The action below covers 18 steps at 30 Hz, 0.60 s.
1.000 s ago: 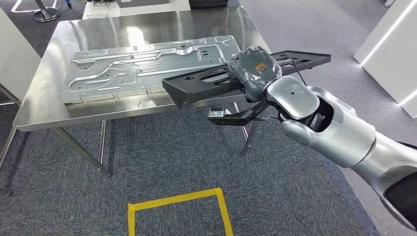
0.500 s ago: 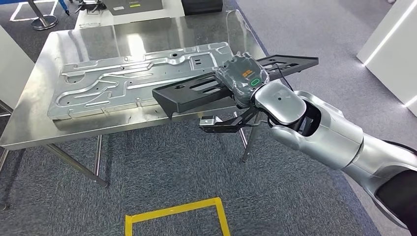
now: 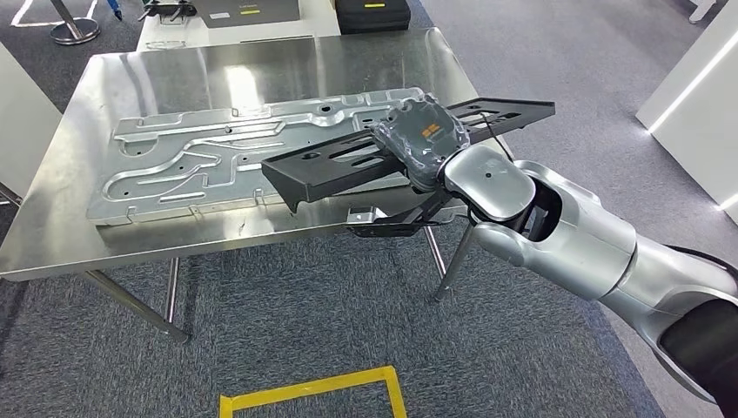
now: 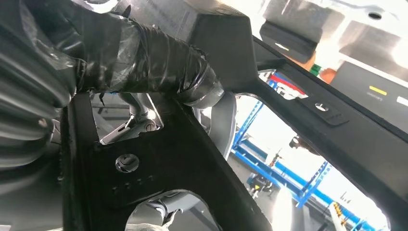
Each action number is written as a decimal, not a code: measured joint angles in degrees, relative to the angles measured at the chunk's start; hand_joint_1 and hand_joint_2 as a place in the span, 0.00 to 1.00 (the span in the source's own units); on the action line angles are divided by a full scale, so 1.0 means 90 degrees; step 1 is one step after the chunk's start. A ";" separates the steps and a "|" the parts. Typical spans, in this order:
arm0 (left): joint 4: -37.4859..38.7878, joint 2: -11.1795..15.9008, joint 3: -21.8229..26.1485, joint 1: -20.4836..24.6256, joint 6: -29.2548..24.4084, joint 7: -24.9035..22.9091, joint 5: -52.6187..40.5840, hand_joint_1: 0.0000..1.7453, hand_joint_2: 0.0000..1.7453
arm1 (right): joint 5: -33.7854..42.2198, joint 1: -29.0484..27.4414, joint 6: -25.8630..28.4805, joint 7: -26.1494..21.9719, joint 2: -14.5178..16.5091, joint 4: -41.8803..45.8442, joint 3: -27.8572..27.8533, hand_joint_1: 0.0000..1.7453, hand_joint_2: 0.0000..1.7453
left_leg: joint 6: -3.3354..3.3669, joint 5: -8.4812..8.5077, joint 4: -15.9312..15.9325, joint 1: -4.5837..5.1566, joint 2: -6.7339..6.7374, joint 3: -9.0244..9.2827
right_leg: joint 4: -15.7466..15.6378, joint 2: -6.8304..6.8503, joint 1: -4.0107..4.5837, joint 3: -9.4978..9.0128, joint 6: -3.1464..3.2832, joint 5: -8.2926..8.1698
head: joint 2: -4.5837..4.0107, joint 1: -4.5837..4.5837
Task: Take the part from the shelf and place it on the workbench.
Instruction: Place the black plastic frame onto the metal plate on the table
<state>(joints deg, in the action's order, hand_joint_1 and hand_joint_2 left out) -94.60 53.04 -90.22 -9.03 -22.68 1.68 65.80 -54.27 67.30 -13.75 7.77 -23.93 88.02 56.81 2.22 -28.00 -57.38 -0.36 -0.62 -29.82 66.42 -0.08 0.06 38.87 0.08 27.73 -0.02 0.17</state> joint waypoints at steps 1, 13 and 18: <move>0.0011 -0.0003 0.0000 0.0004 0.0012 0.0001 -0.0003 0.00 1.00 | 0.0001 0.0004 -0.0001 -0.0002 0.0000 -0.0001 0.0001 1.00 1.00 | -0.0016 -0.0057 0.0008 0.0007 0.0001 0.0079 | -0.0372 0.0008 0.0024 -0.0110 0.0053 -0.0249 | 0.0000 0.0007; 0.0236 -0.0025 0.0004 0.0076 0.0211 -0.0002 -0.0069 0.00 1.00 | 0.0004 0.0066 -0.0081 -0.0001 0.0139 -0.0002 0.0067 1.00 1.00 | -0.0447 -0.0664 -0.1660 -0.0101 0.0032 -0.0932 | -0.1127 -0.0009 0.0009 -0.0889 0.0325 -0.0147 | 0.0000 0.0006; 0.0316 -0.0042 -0.0002 0.0069 0.0215 -0.0002 -0.0056 0.00 1.00 | 0.0004 0.0071 -0.0087 0.0002 0.0155 -0.0021 0.0086 1.00 1.00 | -0.0409 0.0445 -0.0165 -0.0133 0.0052 -0.0694 | -0.1026 -0.0005 -0.0035 -0.1197 0.0148 0.0229 | 0.0000 0.0005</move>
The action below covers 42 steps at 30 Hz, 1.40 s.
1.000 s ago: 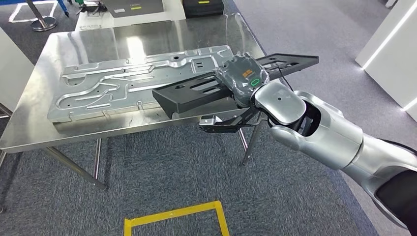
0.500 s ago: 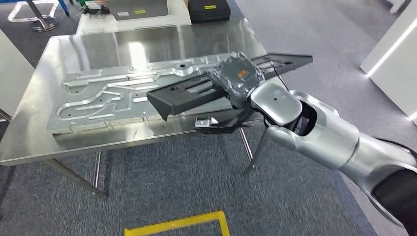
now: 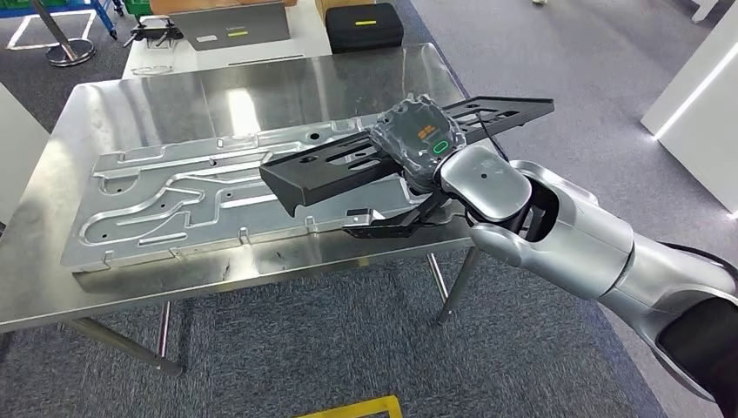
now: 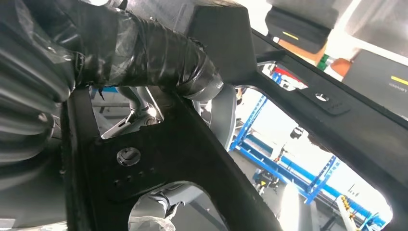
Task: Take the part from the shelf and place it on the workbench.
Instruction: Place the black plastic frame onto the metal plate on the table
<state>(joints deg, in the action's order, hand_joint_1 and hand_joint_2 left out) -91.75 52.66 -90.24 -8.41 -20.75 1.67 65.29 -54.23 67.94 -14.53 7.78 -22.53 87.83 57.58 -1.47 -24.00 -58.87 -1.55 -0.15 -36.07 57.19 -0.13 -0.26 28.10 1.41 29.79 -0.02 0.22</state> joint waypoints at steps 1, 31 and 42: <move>0.0011 -0.0005 -0.0002 -0.0003 -0.0002 0.0001 0.0007 0.00 1.00 | 0.0001 -0.0003 -0.0001 -0.0001 0.0000 -0.0007 0.0004 1.00 1.00 | 0.0044 -0.0001 0.0059 0.0012 0.0003 0.0006 | 0.0021 -0.0002 0.0009 -0.0010 -0.0041 0.0037 | 0.0000 0.0000; 0.0211 -0.0039 0.0001 0.0073 0.0264 -0.0144 -0.0259 0.00 1.00 | -0.0069 -0.0346 0.0085 0.0015 0.0157 -0.0247 0.0093 1.00 1.00 | 0.0118 0.0085 -0.0085 0.0079 -0.0030 -0.0210 | 0.0149 -0.0061 0.0089 0.0109 0.0091 -0.0028 | 0.0000 -0.0015; 0.2544 -0.0645 0.0035 0.0847 0.2819 -0.0194 -0.1890 0.00 1.00 | -0.0839 -0.0943 0.0406 0.0212 0.2204 -0.1501 0.0441 1.00 1.00 | 0.0268 0.0027 0.0067 0.0027 0.0017 0.0010 | 0.1906 -0.0017 0.0010 0.1269 -0.0173 0.0498 | 0.0000 -0.0032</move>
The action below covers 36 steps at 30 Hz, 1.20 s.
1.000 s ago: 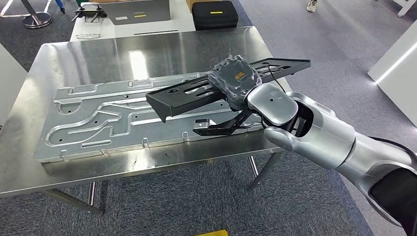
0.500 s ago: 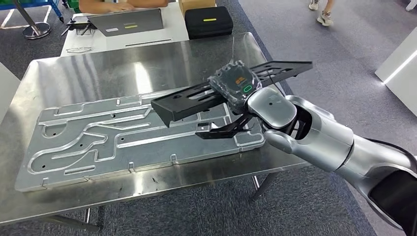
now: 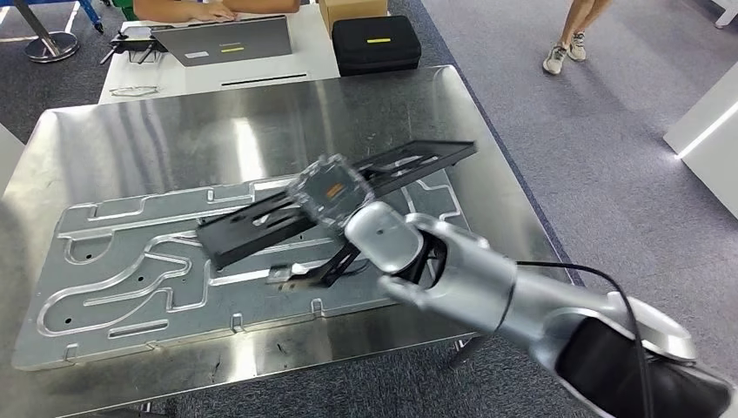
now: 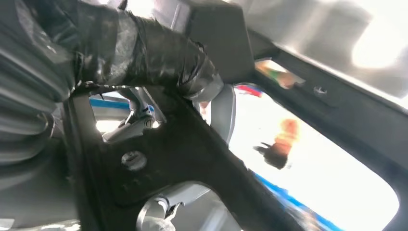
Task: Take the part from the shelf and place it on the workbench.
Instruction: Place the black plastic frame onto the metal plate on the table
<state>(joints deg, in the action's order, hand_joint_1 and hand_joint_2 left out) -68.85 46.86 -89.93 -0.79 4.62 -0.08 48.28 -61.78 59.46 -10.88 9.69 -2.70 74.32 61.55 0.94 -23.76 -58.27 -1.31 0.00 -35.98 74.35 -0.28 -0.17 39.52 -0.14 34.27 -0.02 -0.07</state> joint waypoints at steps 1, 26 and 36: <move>0.0135 -0.0055 0.0009 0.0022 -0.0084 0.0015 0.0130 0.00 1.00 | -0.0008 -0.0059 0.0045 0.0020 0.0148 -0.0102 0.0066 1.00 1.00 | -0.0016 -0.0044 -0.0016 -0.0004 -0.0008 0.0044 | -0.0329 0.0005 -0.0014 -0.0086 -0.0001 -0.0296 | 0.0000 0.0000; -0.0649 0.0112 -0.0020 -0.0330 -0.1434 -0.0186 0.0789 0.00 1.00 | -0.0092 -0.0280 0.0254 -0.0074 0.0170 -0.0663 0.0138 1.00 1.00 | -0.0163 -0.0144 0.0002 0.0021 -0.0045 0.0140 | -0.1598 -0.0055 -0.0003 -0.0529 0.0125 -0.0844 | 0.0000 0.0003; -0.0650 0.0110 -0.0020 -0.0331 -0.1423 -0.0189 0.0799 0.00 1.00 | -0.0098 -0.0362 0.0264 -0.0087 0.0088 -0.0905 0.0031 0.00 0.00 | -0.0162 -0.0144 -0.0012 0.0023 -0.0047 0.0139 | -0.1612 -0.0052 -0.0005 -0.0546 0.0123 -0.0851 | 0.0000 0.0003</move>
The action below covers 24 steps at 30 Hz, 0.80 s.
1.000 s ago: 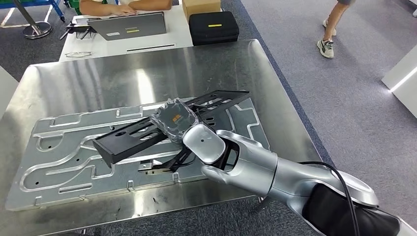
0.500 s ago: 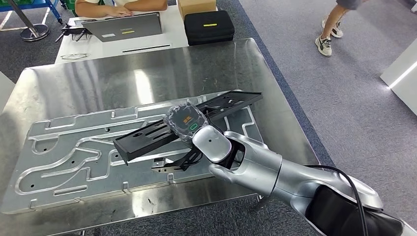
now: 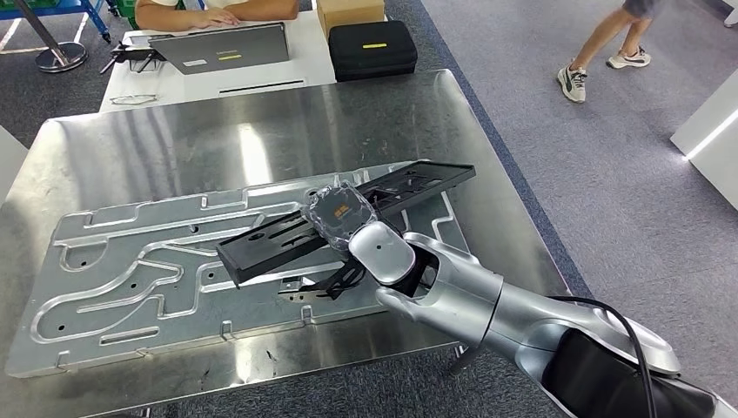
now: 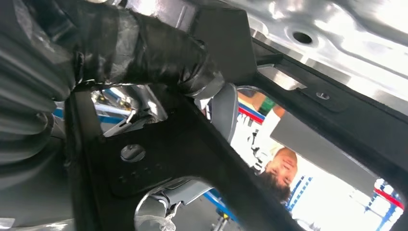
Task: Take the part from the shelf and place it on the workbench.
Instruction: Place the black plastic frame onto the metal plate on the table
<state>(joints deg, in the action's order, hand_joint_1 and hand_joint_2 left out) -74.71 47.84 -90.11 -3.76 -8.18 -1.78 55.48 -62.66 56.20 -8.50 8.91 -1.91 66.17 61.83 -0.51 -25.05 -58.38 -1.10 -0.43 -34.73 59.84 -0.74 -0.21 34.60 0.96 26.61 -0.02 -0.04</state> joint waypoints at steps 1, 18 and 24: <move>0.0000 0.0000 0.0001 0.0000 0.0004 -0.0002 0.0004 0.00 1.00 | 0.0000 -0.0009 0.0000 -0.0005 -0.0010 -0.0033 -0.0015 0.00 0.00 | 0.0000 0.0000 -0.0001 0.0000 0.0000 0.0000 | 0.0000 0.0000 0.0000 0.0000 0.0000 -0.0001 | 0.0000 0.0000; 0.1117 -0.0271 0.0004 0.0402 0.1368 0.0107 -0.0815 0.00 0.00 | -0.0019 -0.0025 -0.0243 0.0042 0.0437 -0.0803 -0.0134 0.00 0.00 | -0.0003 0.0004 -0.0004 -0.0003 0.0000 0.0005 | 0.0002 0.0002 0.0004 -0.0003 0.0007 -0.0008 | 0.0000 0.0000; 0.1384 -0.0353 0.0014 0.0378 0.0952 0.0215 -0.0372 0.00 0.00 | 0.0030 0.0064 -0.0316 0.0069 0.0443 -0.0795 -0.0150 0.00 0.00 | -0.0006 0.0006 -0.0004 -0.0002 0.0005 0.0006 | 0.0002 -0.0004 0.0003 -0.0005 0.0008 -0.0008 | 0.0000 -0.0001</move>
<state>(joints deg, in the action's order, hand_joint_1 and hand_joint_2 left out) -62.25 44.67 -89.99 -0.36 0.39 0.16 52.13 -62.39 56.77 -11.34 9.53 2.08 59.01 60.48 -0.57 -25.00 -58.41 -1.12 -0.38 -34.67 59.86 -0.78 -0.19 34.56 1.03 26.54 -0.02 -0.05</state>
